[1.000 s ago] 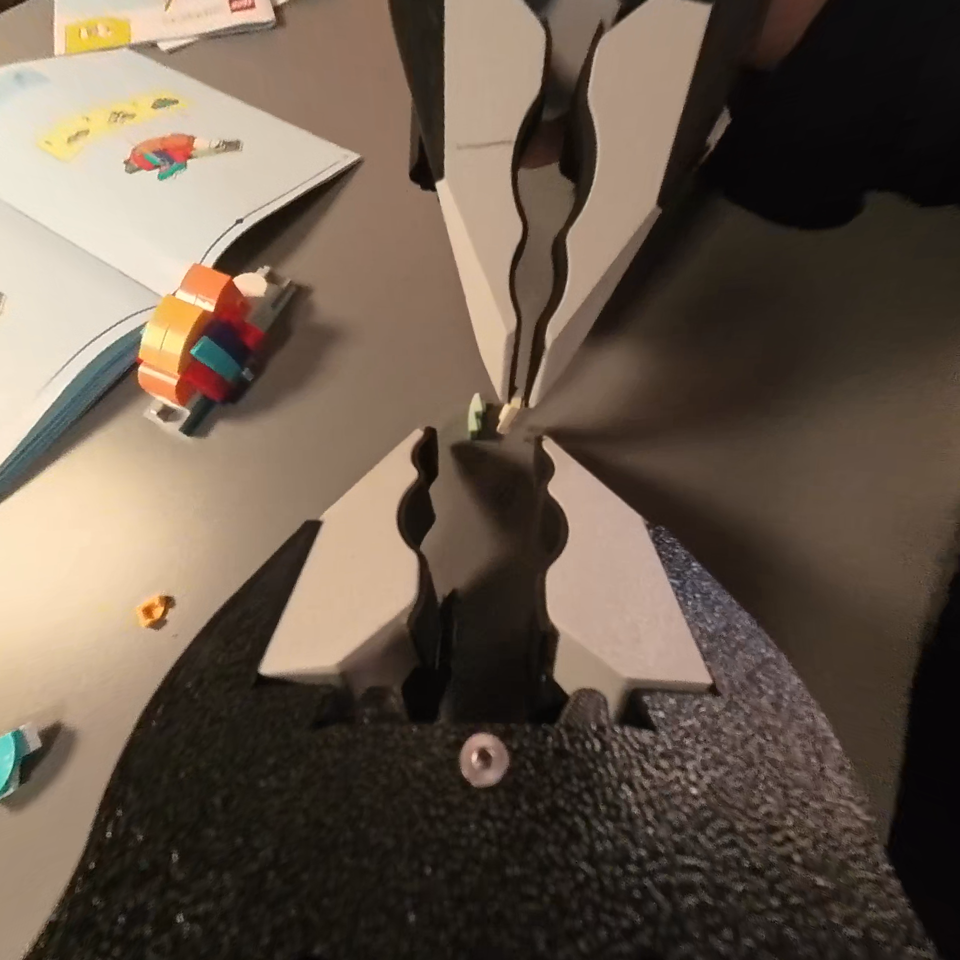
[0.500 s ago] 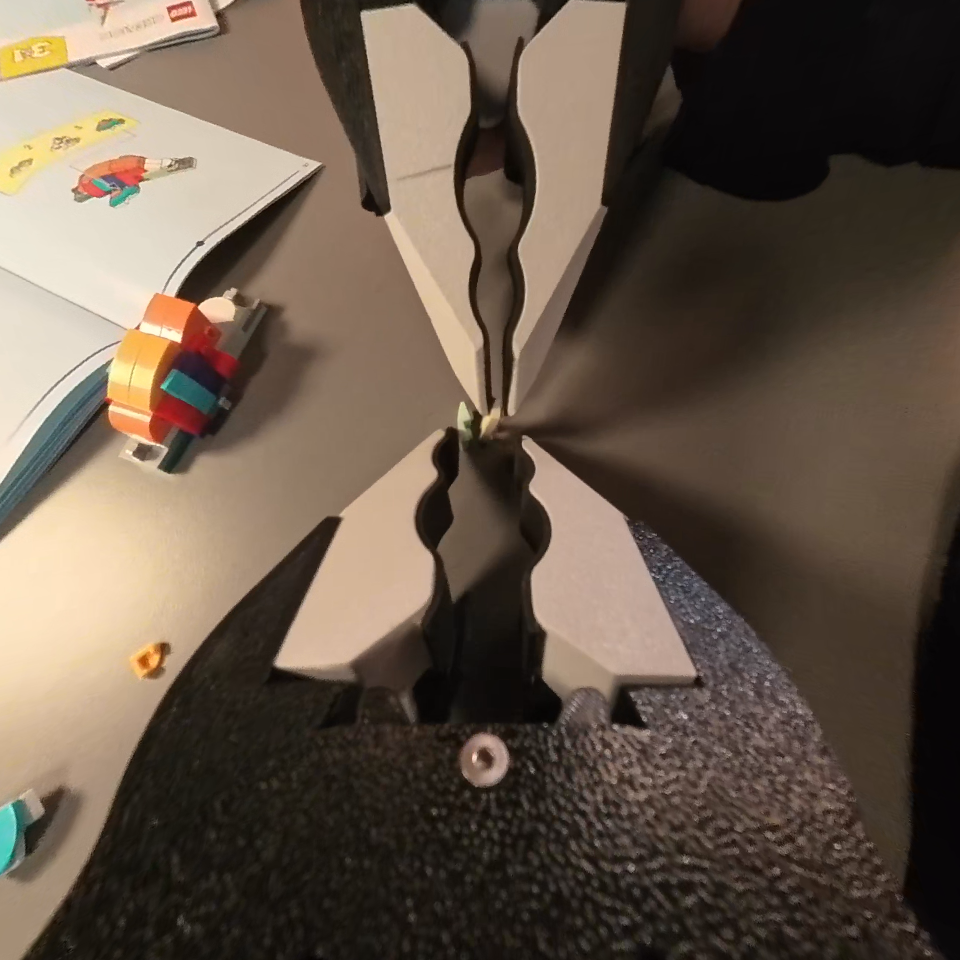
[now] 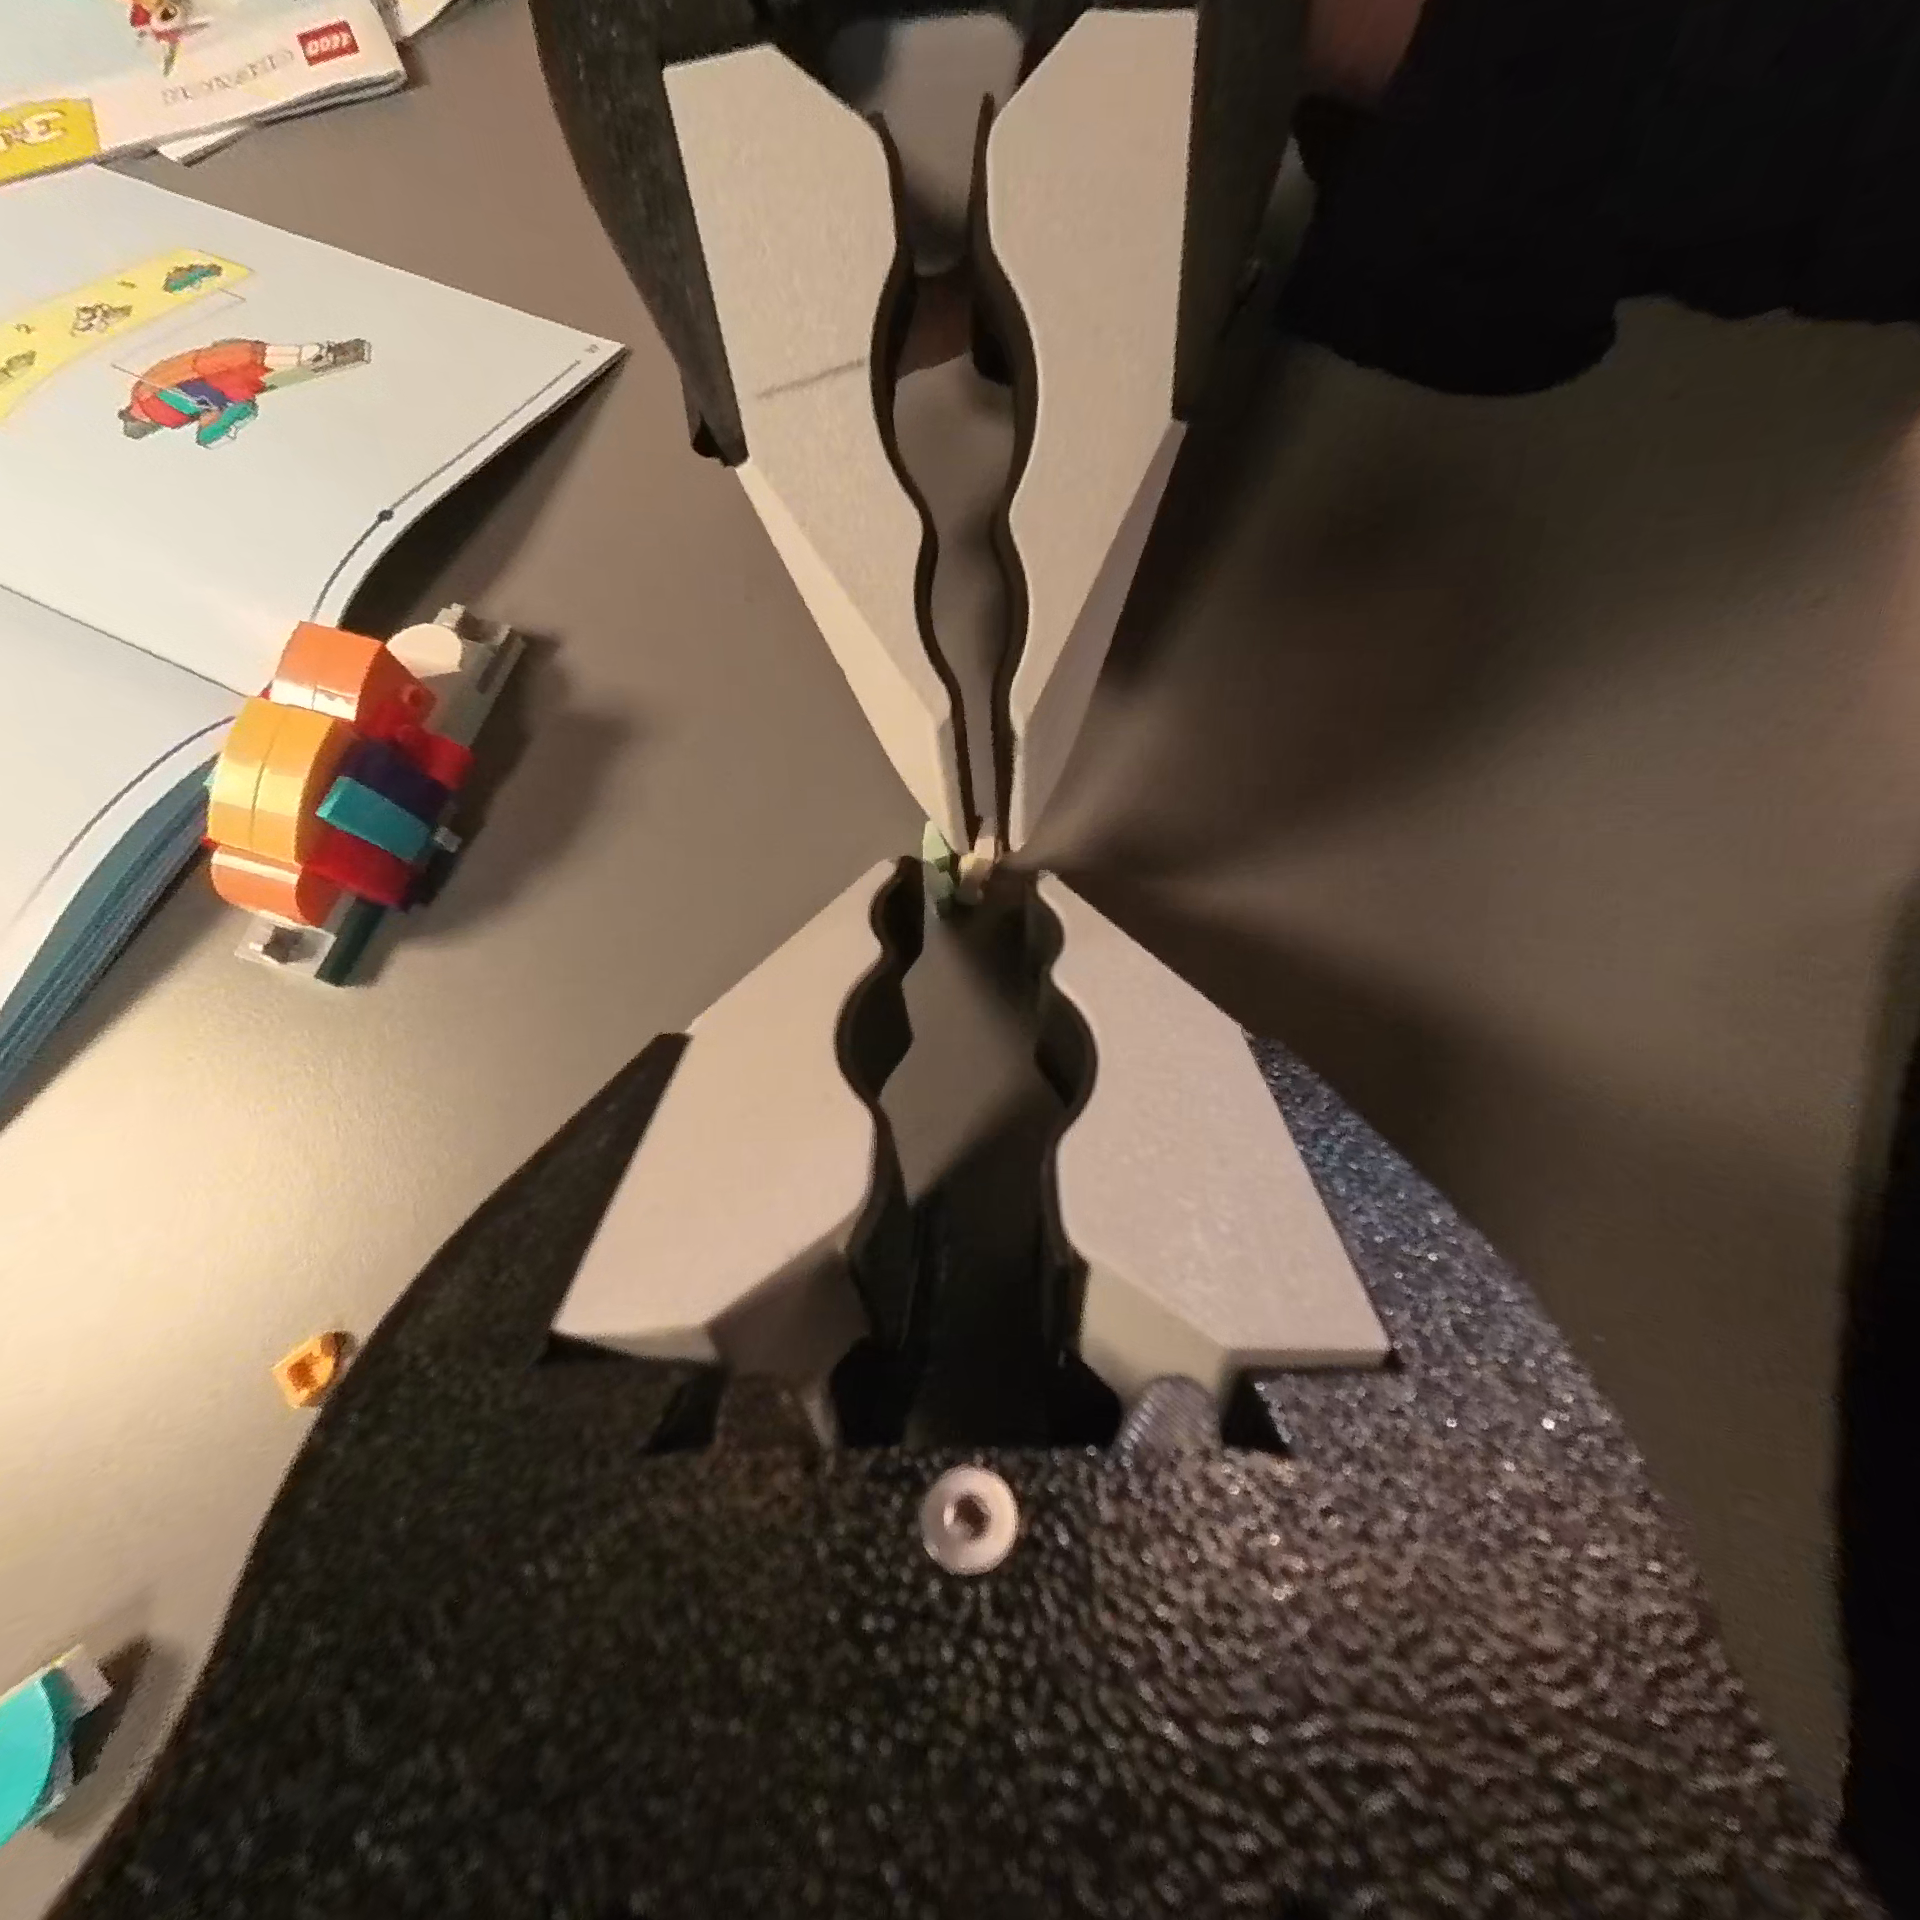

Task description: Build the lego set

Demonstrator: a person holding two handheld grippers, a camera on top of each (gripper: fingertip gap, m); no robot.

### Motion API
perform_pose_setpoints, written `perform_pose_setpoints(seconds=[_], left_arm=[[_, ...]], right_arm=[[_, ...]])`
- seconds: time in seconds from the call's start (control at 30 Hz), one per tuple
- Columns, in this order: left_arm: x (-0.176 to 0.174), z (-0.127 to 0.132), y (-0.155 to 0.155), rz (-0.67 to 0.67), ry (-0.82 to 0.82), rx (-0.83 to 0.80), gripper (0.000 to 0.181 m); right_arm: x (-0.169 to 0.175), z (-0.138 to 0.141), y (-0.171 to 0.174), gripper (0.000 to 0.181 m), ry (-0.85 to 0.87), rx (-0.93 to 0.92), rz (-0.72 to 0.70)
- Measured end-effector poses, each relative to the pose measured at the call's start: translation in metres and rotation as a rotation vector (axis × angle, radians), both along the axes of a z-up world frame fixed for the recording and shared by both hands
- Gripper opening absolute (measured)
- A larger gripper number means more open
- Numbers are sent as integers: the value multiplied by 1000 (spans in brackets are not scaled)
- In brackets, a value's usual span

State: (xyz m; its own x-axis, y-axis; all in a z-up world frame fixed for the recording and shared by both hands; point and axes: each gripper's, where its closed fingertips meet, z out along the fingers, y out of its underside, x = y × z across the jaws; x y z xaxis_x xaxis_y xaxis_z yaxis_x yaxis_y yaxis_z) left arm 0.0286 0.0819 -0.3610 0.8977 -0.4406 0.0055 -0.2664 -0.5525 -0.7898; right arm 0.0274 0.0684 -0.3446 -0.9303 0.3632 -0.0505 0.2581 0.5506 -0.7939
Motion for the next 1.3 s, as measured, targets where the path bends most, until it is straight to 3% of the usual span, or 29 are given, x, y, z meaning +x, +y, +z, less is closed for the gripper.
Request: perform_pose_setpoints(seconds=[0.57,0.7,0.77,0.97,1.3], left_arm=[[-3,-2,3,-2,-4,-25,9],[-2,-1,3,-13,-15,-15,8],[-1,0,2,-25,1,-2,8],[-1,7,1,-73,156,136,8],[1,27,-1,-129,291,344,8]], right_arm=[[-3,0,3,3,30,-1,-44],[-3,-5,13,24,44,42,-130],[0,-10,14,26,43,64,-148],[-2,-14,10,4,153,150,-180],[-4,3,7,2,289,240,-200]])
